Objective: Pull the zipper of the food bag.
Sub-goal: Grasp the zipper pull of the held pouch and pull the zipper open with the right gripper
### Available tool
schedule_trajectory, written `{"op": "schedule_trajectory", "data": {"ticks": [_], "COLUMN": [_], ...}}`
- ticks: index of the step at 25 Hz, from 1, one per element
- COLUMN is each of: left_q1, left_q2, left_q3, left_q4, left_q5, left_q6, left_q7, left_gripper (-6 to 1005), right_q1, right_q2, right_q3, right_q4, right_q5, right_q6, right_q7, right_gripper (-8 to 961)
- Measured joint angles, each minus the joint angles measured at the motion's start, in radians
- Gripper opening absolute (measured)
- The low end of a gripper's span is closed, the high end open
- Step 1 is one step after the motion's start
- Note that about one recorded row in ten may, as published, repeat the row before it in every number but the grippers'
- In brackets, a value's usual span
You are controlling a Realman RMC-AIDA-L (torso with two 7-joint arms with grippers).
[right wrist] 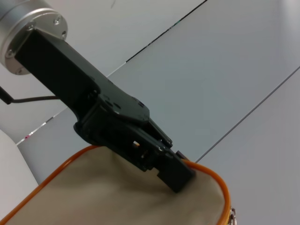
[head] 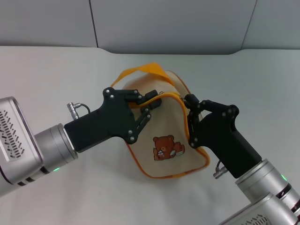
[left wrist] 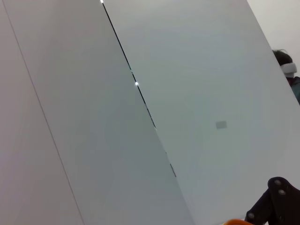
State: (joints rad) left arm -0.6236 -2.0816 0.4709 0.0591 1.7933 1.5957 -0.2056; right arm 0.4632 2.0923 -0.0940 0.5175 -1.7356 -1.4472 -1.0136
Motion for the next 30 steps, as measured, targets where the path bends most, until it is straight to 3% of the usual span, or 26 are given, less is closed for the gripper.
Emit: {"op": "schedule_trajectory", "data": {"ticks": [1,10,13,14,17,21,26,30], "left_q1": [0.000,-0.002,-0.002,-0.002,-0.007,-0.017,-0.001,0.044], "left_q2": [0.000,0.001,0.003,0.003,0.002,0.000,0.000,0.003], "left_q3": [0.000,-0.022,-0.045,-0.045,-0.049,-0.051,-0.051,-0.051], "left_q4": [0.000,0.003,0.026,0.026,0.032,0.030,0.021,0.020], "left_q5": [0.000,-0.006,-0.008,-0.008,-0.009,-0.012,-0.012,-0.012], "left_q6": [0.000,0.003,0.006,0.006,0.007,-0.001,0.002,0.028], "left_q7": [0.000,-0.033,-0.084,-0.084,-0.093,-0.088,-0.084,-0.094], "left_gripper": [91,80,76,75,71,66,55,33], "right_q1": [0.000,-0.035,-0.152,-0.152,-0.283,-0.340,-0.352,-0.323], "right_q2": [0.000,0.000,0.000,0.000,-0.001,-0.001,-0.001,-0.006], "right_q3": [0.000,0.001,-0.004,-0.004,-0.005,-0.006,-0.002,-0.002], "right_q4": [0.000,-0.010,-0.040,-0.040,-0.086,-0.101,-0.074,-0.061], "right_q5": [0.000,0.007,0.008,0.008,0.003,0.003,0.005,0.004], "right_q6": [0.000,0.007,0.009,0.009,-0.004,-0.058,-0.177,-0.205], "right_q7": [0.000,-0.018,-0.051,-0.051,-0.056,-0.036,0.003,0.071], "right_gripper": [16,-2,-2,-3,-3,-3,-2,100]}}
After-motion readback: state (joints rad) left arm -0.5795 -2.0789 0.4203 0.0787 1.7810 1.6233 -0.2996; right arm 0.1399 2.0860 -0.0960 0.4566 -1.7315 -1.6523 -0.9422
